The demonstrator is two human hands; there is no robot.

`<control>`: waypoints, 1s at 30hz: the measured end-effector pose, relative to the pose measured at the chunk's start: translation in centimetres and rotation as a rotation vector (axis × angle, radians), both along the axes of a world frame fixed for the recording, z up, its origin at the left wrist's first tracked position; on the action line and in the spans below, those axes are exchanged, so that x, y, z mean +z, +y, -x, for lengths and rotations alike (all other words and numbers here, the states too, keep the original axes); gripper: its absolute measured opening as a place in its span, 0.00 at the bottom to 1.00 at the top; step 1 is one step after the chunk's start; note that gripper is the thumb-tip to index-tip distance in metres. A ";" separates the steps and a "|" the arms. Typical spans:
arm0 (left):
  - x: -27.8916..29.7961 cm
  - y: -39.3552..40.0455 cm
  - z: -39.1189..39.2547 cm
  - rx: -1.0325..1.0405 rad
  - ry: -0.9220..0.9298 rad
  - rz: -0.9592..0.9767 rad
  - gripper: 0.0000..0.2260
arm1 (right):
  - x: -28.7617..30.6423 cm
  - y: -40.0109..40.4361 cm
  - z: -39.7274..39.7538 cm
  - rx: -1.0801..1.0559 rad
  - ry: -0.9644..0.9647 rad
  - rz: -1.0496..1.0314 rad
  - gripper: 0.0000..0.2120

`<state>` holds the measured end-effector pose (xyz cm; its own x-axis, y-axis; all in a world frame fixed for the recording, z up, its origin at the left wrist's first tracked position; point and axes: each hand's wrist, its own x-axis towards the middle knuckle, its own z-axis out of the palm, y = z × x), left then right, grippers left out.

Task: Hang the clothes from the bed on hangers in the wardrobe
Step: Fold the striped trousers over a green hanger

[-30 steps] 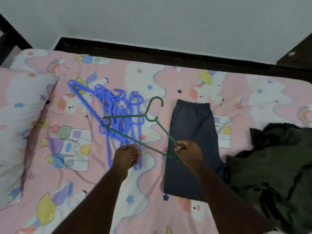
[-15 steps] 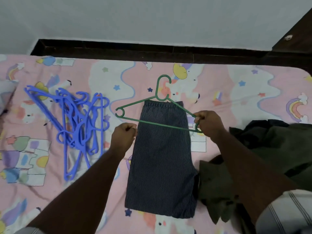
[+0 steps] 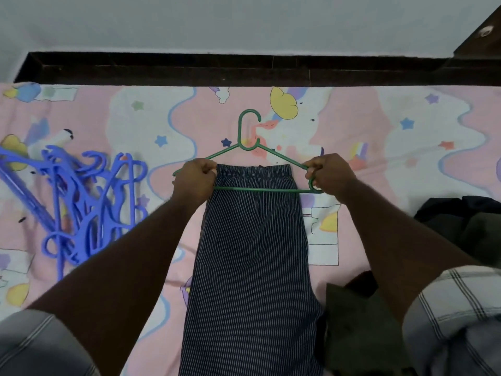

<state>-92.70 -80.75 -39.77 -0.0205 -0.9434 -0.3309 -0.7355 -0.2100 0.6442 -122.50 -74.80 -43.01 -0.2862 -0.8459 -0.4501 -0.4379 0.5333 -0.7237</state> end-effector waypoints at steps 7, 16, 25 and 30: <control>-2.8 -3.2 0.3 -0.112 -0.054 -0.126 0.13 | -1.5 -1.1 0.2 -0.035 0.075 0.050 0.15; -3.6 -4.2 0.4 -0.154 0.034 -0.195 0.10 | -2.0 -0.8 -1.0 -0.052 0.421 0.104 0.10; -3.5 -4.9 -0.1 -0.047 0.219 -0.336 0.12 | -1.5 -2.1 -3.9 0.115 0.329 0.021 0.08; -3.9 -5.1 -0.6 -0.056 0.257 -0.411 0.12 | -2.0 -2.8 -4.1 0.122 0.191 -0.027 0.13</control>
<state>-92.09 -85.89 -43.68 -0.1976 -0.7311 -0.6531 -0.5811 -0.4492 0.6786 -118.39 -77.61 -45.04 -0.2643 -0.8680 -0.4204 -0.6280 0.4857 -0.6080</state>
